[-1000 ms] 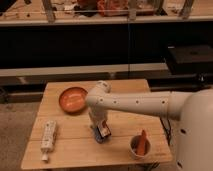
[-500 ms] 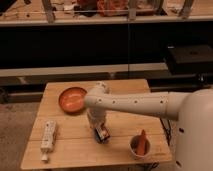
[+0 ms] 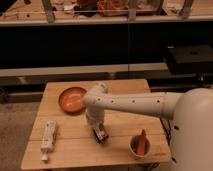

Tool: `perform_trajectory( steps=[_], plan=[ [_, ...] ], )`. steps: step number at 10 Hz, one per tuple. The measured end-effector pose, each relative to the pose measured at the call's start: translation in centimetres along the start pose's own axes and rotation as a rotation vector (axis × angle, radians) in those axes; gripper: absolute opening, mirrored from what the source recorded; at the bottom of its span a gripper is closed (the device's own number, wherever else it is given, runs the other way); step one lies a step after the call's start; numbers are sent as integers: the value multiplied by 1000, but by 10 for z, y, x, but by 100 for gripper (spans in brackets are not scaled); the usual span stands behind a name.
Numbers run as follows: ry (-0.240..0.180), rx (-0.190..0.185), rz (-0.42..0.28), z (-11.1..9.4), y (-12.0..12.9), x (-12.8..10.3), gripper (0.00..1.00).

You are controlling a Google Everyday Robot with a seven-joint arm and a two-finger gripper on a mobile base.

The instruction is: Place the eraser on the white sponge

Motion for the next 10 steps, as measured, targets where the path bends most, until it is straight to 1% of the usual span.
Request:
perform_trajectory(
  steps=[1, 2, 5, 7, 8, 9, 10],
  plan=[
    [-10, -2, -3, 1, -1, 0, 76],
    [-18, -5, -3, 2, 0, -1, 80],
    [-23, -18, -10, 2, -1, 0, 80],
    [-16, -30, -3, 0, 1, -1, 80],
    [-7, -32, -2, -1, 1, -2, 80],
    [25, -34, 3, -6, 3, -4, 80],
    [70, -31, 7, -12, 5, -5, 80]
  ],
)
